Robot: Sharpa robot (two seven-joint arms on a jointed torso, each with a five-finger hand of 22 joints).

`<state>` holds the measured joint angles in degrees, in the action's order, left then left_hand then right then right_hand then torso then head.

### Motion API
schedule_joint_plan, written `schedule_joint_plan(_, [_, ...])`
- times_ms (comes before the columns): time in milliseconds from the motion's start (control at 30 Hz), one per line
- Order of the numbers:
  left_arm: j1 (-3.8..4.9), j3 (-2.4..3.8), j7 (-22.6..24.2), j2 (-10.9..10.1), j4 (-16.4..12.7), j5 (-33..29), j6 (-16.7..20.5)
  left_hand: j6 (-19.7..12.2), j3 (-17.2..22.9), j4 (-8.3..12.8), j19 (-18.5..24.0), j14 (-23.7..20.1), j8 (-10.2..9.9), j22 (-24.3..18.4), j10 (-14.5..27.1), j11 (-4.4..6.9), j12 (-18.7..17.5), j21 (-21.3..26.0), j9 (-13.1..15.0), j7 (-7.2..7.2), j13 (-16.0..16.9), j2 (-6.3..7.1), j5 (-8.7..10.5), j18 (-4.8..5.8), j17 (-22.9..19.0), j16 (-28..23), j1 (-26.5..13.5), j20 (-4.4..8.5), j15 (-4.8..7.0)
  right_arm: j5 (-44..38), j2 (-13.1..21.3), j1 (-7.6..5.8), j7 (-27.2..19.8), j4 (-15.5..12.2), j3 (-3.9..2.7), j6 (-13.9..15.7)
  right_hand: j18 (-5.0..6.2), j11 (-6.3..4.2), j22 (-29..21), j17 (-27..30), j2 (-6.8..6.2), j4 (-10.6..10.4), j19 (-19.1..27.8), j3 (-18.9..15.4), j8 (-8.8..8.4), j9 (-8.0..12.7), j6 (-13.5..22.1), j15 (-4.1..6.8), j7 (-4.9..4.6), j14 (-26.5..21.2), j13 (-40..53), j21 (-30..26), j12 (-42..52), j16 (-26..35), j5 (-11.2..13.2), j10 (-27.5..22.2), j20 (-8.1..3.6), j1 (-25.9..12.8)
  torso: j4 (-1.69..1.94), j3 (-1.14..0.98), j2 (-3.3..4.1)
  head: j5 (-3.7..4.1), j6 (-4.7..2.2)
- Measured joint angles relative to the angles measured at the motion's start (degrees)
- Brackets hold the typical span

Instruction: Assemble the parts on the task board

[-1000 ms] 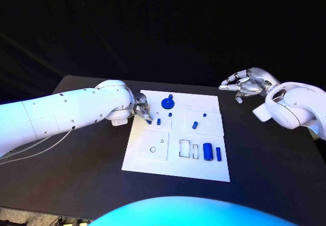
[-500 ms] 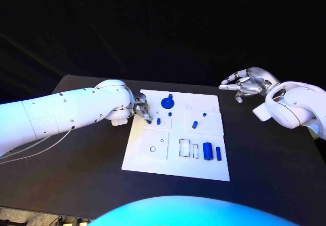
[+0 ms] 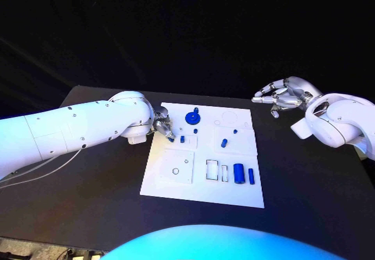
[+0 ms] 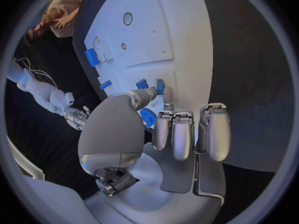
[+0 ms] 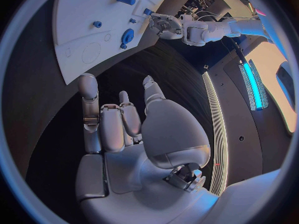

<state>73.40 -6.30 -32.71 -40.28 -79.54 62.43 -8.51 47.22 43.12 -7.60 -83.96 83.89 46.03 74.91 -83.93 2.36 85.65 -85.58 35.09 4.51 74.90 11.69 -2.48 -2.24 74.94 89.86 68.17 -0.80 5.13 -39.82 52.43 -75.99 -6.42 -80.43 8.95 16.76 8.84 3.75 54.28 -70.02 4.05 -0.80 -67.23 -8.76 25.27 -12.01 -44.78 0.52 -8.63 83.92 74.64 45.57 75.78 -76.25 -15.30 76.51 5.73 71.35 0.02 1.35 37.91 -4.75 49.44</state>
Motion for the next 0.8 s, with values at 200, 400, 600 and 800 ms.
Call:
schedule_joint_plan(200, [0.0,0.0,0.0,0.0,0.1,-0.1,0.0,0.0,0.0,0.9,0.0,0.2,0.0,0.0,-0.2,0.19,0.0,0.0,0.1,0.0,0.0,-0.25,0.01,0.0,0.0,0.0,-0.6,0.0,0.2,0.0,0.0,0.02,0.0,0.0,0.0,0.0,0.0,0.0,0.0,-0.1,0.0,0.0,0.0,0.0,0.0,0.0,0.0,0.0,0.0,0.0,0.0,0.0,0.0,0.0,0.0,0.0,0.0,0.0,-0.01,0.0,0.0,-0.04,0.07])
schedule_joint_plan(400, [0.0,0.01,-0.1,0.0,0.1,-0.4,0.0,0.0,-0.5,1.1,0.0,0.0,0.0,0.0,0.0,0.4,0.0,0.0,0.1,0.0,0.0,-0.3,0.01,0.0,0.0,0.0,-1.4,0.41,0.41,0.0,0.0,0.04,0.0,0.0,0.0,0.0,0.0,0.0,0.0,-0.1,0.0,0.0,0.0,0.0,0.0,0.0,0.0,0.0,0.0,0.0,0.0,0.0,0.0,0.0,0.0,0.0,0.0,0.0,-0.01,0.0,0.0,-0.07,0.12])
schedule_joint_plan(600, [0.01,0.01,-0.1,0.0,0.2,-0.5,0.1,0.0,-1.8,0.5,0.0,0.2,0.3,0.0,-0.1,0.56,0.0,-0.2,0.1,-0.03,0.0,-0.24,0.0,0.0,0.0,0.0,-1.4,0.41,0.62,0.0,0.0,0.05,0.0,0.0,0.0,0.0,0.0,0.0,0.0,0.0,0.0,0.0,0.0,0.0,0.0,0.0,0.0,0.0,0.0,0.0,0.0,0.0,0.0,0.0,0.0,0.0,0.0,0.0,-0.01,-0.01,0.0,-0.07,0.18])
schedule_joint_plan(800, [0.01,0.01,-0.2,0.0,0.3,-0.6,0.1,0.4,-2.8,0.2,0.0,0.2,0.3,0.0,-0.2,0.6,0.0,-0.2,0.1,-0.42,0.0,-0.46,0.0,0.0,0.0,0.0,-1.7,0.41,0.62,0.0,0.0,0.05,0.0,0.0,0.0,0.0,0.0,0.0,0.0,0.0,0.0,0.0,0.0,0.0,0.0,0.0,0.0,0.0,0.0,0.0,0.0,0.0,0.0,0.0,0.0,0.0,0.0,0.0,-0.01,-0.01,0.0,-0.08,0.18])
